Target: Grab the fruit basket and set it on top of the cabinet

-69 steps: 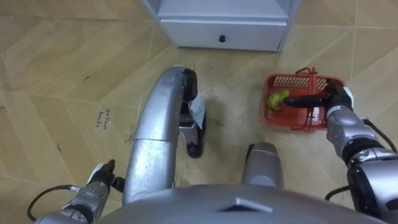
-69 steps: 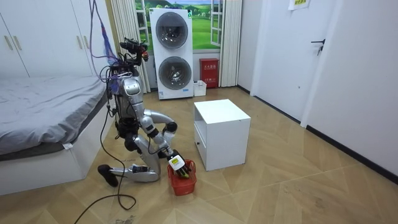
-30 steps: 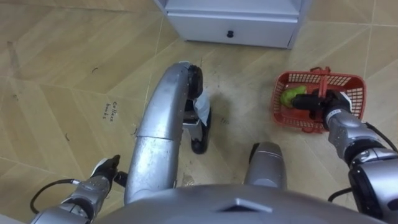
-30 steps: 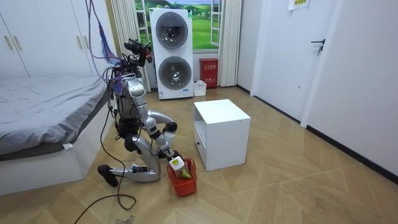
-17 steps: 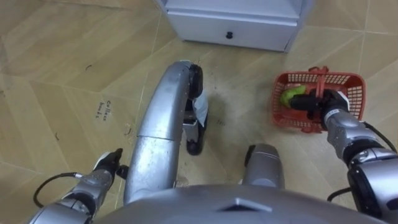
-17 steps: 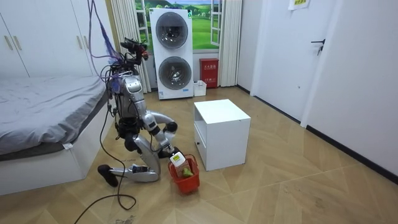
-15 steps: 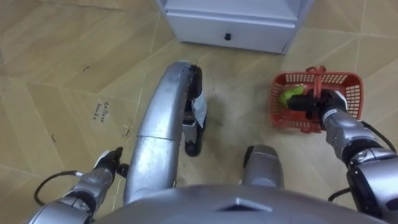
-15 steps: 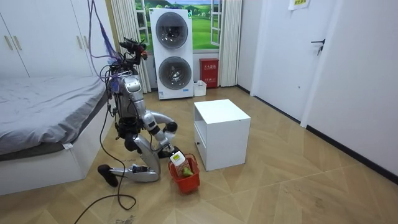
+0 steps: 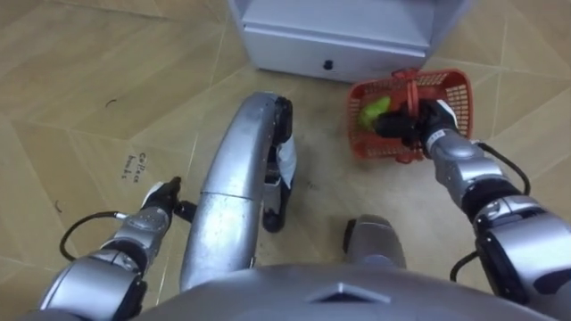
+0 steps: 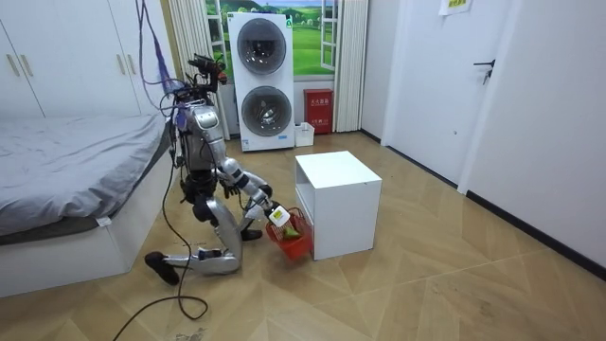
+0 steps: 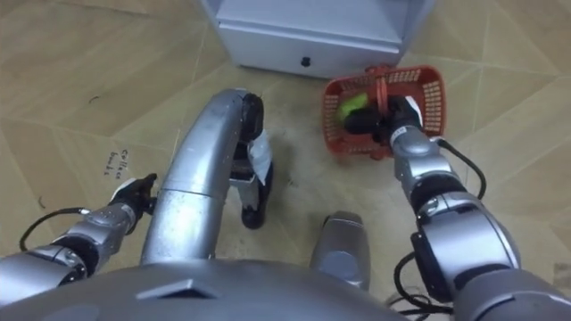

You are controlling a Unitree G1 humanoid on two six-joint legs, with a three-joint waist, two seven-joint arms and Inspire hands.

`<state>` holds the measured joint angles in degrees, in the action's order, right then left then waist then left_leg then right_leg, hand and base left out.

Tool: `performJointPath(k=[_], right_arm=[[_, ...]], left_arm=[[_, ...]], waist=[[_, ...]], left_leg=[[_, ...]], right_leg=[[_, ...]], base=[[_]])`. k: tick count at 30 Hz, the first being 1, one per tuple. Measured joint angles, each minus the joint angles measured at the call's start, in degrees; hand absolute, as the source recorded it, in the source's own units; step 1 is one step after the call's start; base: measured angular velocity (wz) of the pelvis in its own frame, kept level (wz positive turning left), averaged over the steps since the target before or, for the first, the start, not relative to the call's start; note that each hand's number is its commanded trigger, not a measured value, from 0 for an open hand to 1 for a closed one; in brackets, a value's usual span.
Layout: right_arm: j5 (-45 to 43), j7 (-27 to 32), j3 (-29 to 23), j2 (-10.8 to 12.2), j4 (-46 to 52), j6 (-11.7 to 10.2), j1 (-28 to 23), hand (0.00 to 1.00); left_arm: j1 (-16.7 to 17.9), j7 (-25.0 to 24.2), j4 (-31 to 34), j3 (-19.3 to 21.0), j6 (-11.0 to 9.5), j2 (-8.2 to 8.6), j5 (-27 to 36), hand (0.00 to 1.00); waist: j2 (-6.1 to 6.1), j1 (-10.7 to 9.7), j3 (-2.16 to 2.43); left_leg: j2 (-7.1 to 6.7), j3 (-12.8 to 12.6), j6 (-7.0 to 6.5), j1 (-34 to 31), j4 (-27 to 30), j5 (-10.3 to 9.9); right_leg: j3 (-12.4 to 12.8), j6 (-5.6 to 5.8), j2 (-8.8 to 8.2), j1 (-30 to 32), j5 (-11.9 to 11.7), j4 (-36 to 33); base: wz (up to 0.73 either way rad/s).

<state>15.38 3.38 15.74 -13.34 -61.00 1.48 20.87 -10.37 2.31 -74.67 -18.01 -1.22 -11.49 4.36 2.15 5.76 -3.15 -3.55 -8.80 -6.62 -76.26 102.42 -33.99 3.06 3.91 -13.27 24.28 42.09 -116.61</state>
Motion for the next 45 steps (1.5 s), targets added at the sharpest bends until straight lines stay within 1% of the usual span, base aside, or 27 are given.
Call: performJointPath(k=[4, 6, 7, 8, 12, 14, 15, 16, 17, 18, 19, 20, 21, 22, 24, 26, 27, 28, 29, 30, 31, 32, 34, 37, 40, 42, 45], right_arm=[[-0.58, -1.09, 1.03, -0.07, 2.53, 1.09, 0.86, 1.0], [-1.24, -1.56, 1.03, -0.06, 4.25, 1.14, 0.87, 1.0], [-1.48, -1.54, 1.04, -0.06, 5.56, 1.09, 0.85, 1.0], [-2.19, -1.45, 1.07, -0.02, 6.3, 0.94, 0.84, 1.0], [-4.59, -0.96, 0.84, 0.03, 12.17, 0.98, -2.41, 1.0], [-6.19, -0.99, 0.52, 0.19, 15.12, 0.95, -5.58, 1.0], [-6.57, -1.03, 0.53, 0.27, 15.48, 0.94, -5.89, 1.0], [-7.3, -1.05, 0.96, 0.52, 16.13, 0.9, -6.22, 1.0], [-9.02, -1.07, 1.05, 1.1, 17.27, 0.78, -6.62, 1.0], [-9.75, -1.03, 1.04, 1.32, 17.8, 0.53, -7.06, 1.0], [-10.95, -0.91, 0.92, 1.44, 18.11, 0.45, -7.39, 1.0], [-10.78, -0.63, 0.49, 1.19, 18.28, 0.43, -8.02, 1.0], [-10.67, -0.47, 0.35, 0.5, 18.25, 0.44, -8.25, 1.0], [-10.79, -0.21, -0.48, 0.04, 18.37, 0.45, -8.58, 1.0], [-11.44, -0.44, -1.22, 0.15, 18.45, 0.42, -8.46, 1.0], [-12.47, -1.07, -0.54, 1.07, 19.18, -0.31, -8.22, 1.0], [-12.79, -1.05, -0.32, 1.22, 19.89, -0.65, -8.43, 1.0], [-12.82, -1.02, 0.3, 1.23, 21.11, -0.99, -9.12, 1.0], [-12.06, -1.06, 0.79, 1.32, 21.25, -0.91, -9.44, 1.0], [-11.27, -1.07, 0.88, 1.47, 21.39, -0.92, -9.98, 1.0], [-10.49, -1.06, 0.82, 0.81, 21.6, -0.9, -10.83, 1.0], [-10.53, -1.34, 0.83, 0.12, 21.61, -0.77, -10.97, 1.0], [-12.01, -2.31, 0.91, 0.48, 21.8, -0.77, -10.91, 1.0], [-14.71, -4.53, 0.99, 2.29, 22.91, -0.67, -11.24, 1.0], [-14.87, -5.64, 0.99, 2.36, 25.32, -0.67, -11.23, 1.0], [-14.17, -6.04, 1.15, 2.4, 26.15, -0.67, -11.32, 1.0], [-13.88, -6.64, 1.06, 2.3, 28.03, -0.67, -11.33, 1.0]], left_arm=[[1.16, -0.01, -0.15, 2.4, 0.48, 0.04, -0.02, 0.0], [1.85, 0.03, -0.05, 3.18, 0.49, -0.17, -0.11, 0.0], [2.38, 0.35, 0.07, 4.17, 0.44, -0.33, -0.1, 0.0], [2.85, 1.07, 0.09, 5.14, 0.5, -0.31, -0.15, 0.0], [5.75, 2.15, 3.01, 8.77, 1.36, -1.11, -2.27, 0.0], [7.66, 2.56, 4.54, 9.33, 1.71, -1.23, -2.89, 0.0], [7.98, 2.58, 4.94, 9.34, 1.94, -1.19, -2.86, 0.0], [9.26, 2.59, 5.62, 9.79, 2.5, -0.92, -2.81, 0.0], [11.0, 2.55, 5.6, 10.67, 2.72, -0.71, -2.89, 0.0], [11.79, 2.5, 5.63, 11.07, 2.79, -0.74, -3.03, 0.0], [12.97, 2.38, 5.93, 11.11, 3.3, -0.8, -4.29, 0.0], [13.85, 1.97, 6.79, 11.12, 3.9, -0.59, -5.7, 0.0], [13.92, 1.79, 7.95, 11.09, 4.52, -0.44, -6.47, 0.0], [14.72, 1.95, 9.58, 11.3, 5.08, -1.01, -7.27, 0.0], [14.27, 2.45, 11.13, 11.31, 5.6, -0.97, -7.37, 0.0], [14.41, 2.48, 11.4, 11.37, 6.67, -0.66, -7.54, 0.0], [14.41, 2.48, 11.24, 11.58, 6.9, -0.77, -7.85, 0.0], [14.42, 2.49, 10.98, 12.49, 7.24, -1.05, -9.1, 0.0], [14.52, 2.41, 10.73, 13.08, 7.34, -1.26, -10.18, 0.0], [14.47, 2.19, 10.68, 13.31, 7.43, -1.21, -11.07, 0.0], [14.23, 1.79, 11.49, 13.27, 7.45, -0.89, -11.74, 0.0], [14.09, 1.6, 12.4, 13.3, 7.46, -0.84, -11.83, 0.0], [14.53, 1.58, 12.87, 13.33, 7.59, -0.87, -11.81, 0.0], [15.55, 1.51, 12.75, 13.42, 8.52, -0.96, -11.58, 0.0], [15.59, 1.22, 12.82, 13.46, 8.51, -0.93, -11.56, 0.0], [15.39, 1.33, 12.81, 13.52, 8.39, -0.93, -11.56, 0.0], [14.39, 1.8, 12.86, 13.65, 8.23, -0.89, -11.53, 0.0]], waist=[[-0.18, 1.61, 0.25], [0.05, 1.04, 0.32], [0.66, 0.94, 0.35], [1.0, 0.93, 0.32], [3.14, 0.66, 0.36], [4.17, 0.27, 0.94], [4.28, 0.04, 0.98], [4.22, 0.26, 0.95], [4.1, 0.63, 1.03], [4.21, 0.59, 1.13], [3.68, 0.82, 0.52], [3.19, 0.23, 0.72], [2.19, -0.13, 1.45], [2.93, -1.21, 2.02], [3.9, -0.38, 1.93], [3.85, 1.41, 1.89], [3.81, 1.47, 1.87], [3.66, 1.64, 1.69], [3.73, 1.66, 1.05], [3.69, 1.38, 1.1], [3.24, 0.92, 1.69], [4.2, 0.8, 1.68], [4.64, 1.96, 1.47], [4.21, 2.32, 1.46], [2.55, 2.52, 1.34], [1.95, 2.33, 1.18], [1.17, 2.28, 1.54]], left_leg=[[1.94, -0.41, -0.33, 6.58, -13.98, 2.51], [1.89, -1.08, -0.59, 10.27, -21.21, 4.67], [1.67, -1.57, -0.54, 12.75, -25.66, 6.13], [1.55, -1.62, -0.17, 15.29, -29.74, 7.37], [1.81, -0.73, 1.34, 22.52, -39.89, 11.24], [1.81, 2.5, 3.26, 26.83, -46.03, 13.54], [1.84, 3.83, 3.87, 27.75, -47.46, 14.1], [1.74, 7.64, 5.14, 29.45, -49.48, 15.33], [1.85, 10.22, 6.32, 31.32, -49.53, 16.25], [2.02, 10.58, 6.35, 31.74, -48.37, 16.91], [3.07, 9.76, 5.25, 30.62, -44.72, 18.01], [1.99, 7.04, 4.49, 30.6, -47.4, 18.4], [1.44, 4.99, 2.58, 30.89, -49.6, 18.34], [1.6, 3.58, 2.46, 31.3, -51.7, 18.63], [1.69, 3.26, 1.96, 31.96, -54.27, 19.8], [1.43, 7.32, 4.2, 34.16, -56.82, 21.23], [1.42, 8.25, 4.83, 34.75, -56.73, 21.63], [2.11, 8.49, 5.39, 35.6, -55.88, 22.01], [3.25, 6.64, 5.3, 35.52, -54.5, 22.0], [3.28, 6.15, 5.25, 35.72, -54.75, 22.06], [2.66, 4.68, 4.9, 36.66, -57.13, 22.17], [2.83, 3.8, 4.83, 37.46, -59.08, 22.36], [2.9, 3.62, 4.81, 37.61, -59.56, 22.5], [2.84, 3.29, 4.66, 38.9, -58.9, 22.39], [3.73, 2.0, 3.3, 39.5, -57.3, 21.51], [3.58, 0.13, 2.53, 41.08, -58.1, 20.85], [1.83, -1.92, 1.68, 44.27, -61.58, 18.64]], right_leg=[[-0.05, 0.52, -0.22, -0.39, -0.01, 20.35], [-0.99, 1.67, -1.0, -2.47, -0.62, 30.69], [-1.67, 2.54, -1.86, -3.91, -1.09, 36.72], [-2.04, 2.53, -2.15, -5.91, -1.78, 42.89], [-3.27, 2.95, -1.49, -12.32, -6.09, 58.93], [-6.56, 2.6, -0.4, -15.24, -11.25, 65.09], [-7.24, 2.36, -0.35, -15.42, -11.16, 66.2], [-8.5, 1.53, -0.6, -15.26, -9.69, 69.57], [-8.63, 1.98, -0.33, -17.05, -8.51, 74.38], [-8.47, 2.45, 0.73, -18.88, -8.79, 76.9], [-8.32, 2.51, 2.5, -22.1, -9.0, 79.43], [-8.99, 2.53, 2.83, -23.25, -9.0, 79.81], [-10.05, 2.53, 3.24, -23.37, -9.0, 79.69], [-12.26, 2.54, 3.1, -23.56, -8.97, 79.51], [-13.59, 3.06, 2.57, -22.6, -10.27, 78.91], [-14.82, 2.65, 0.66, -21.4, -9.62, 81.92], [-14.88, 2.85, 0.36, -21.67, -9.3, 83.98], [-15.31, 3.06, 1.38, -23.5, -9.71, 86.01], [-15.62, 2.96, 2.27, -25.15, -9.82, 85.74], [-15.71, 2.96, 2.49, -25.48, -9.82, 85.41], [-15.99, 2.96, 2.48, -25.02, -9.82, 84.21], [-15.9, 2.95, 2.08, -24.41, -9.83, 83.66], [-15.39, 2.14, 2.24, -24.2, -10.79, 84.35], [-14.75, 1.78, 2.8, -26.46, -13.04, 86.45], [-14.58, 1.62, 2.88, -27.24, -15.04, 85.62], [-14.26, 1.39, 2.02, -26.93, -16.43, 82.81], [-12.77, 0.46, -0.4, -23.48, -20.33, 73.59]], base=[[-0.51], [-0.37], [-0.41], [-0.43], [-0.39], [-0.11], [-0.39], [-0.71], [-0.76], [-0.69], [-0.22], [0.0], [0.69], [0.82], [0.29], [-0.6], [-0.54], [-0.37], [-0.17], [0.22], [0.6], [0.55], [0.08], [-0.03], [-0.01], [0.04], [0.19]])
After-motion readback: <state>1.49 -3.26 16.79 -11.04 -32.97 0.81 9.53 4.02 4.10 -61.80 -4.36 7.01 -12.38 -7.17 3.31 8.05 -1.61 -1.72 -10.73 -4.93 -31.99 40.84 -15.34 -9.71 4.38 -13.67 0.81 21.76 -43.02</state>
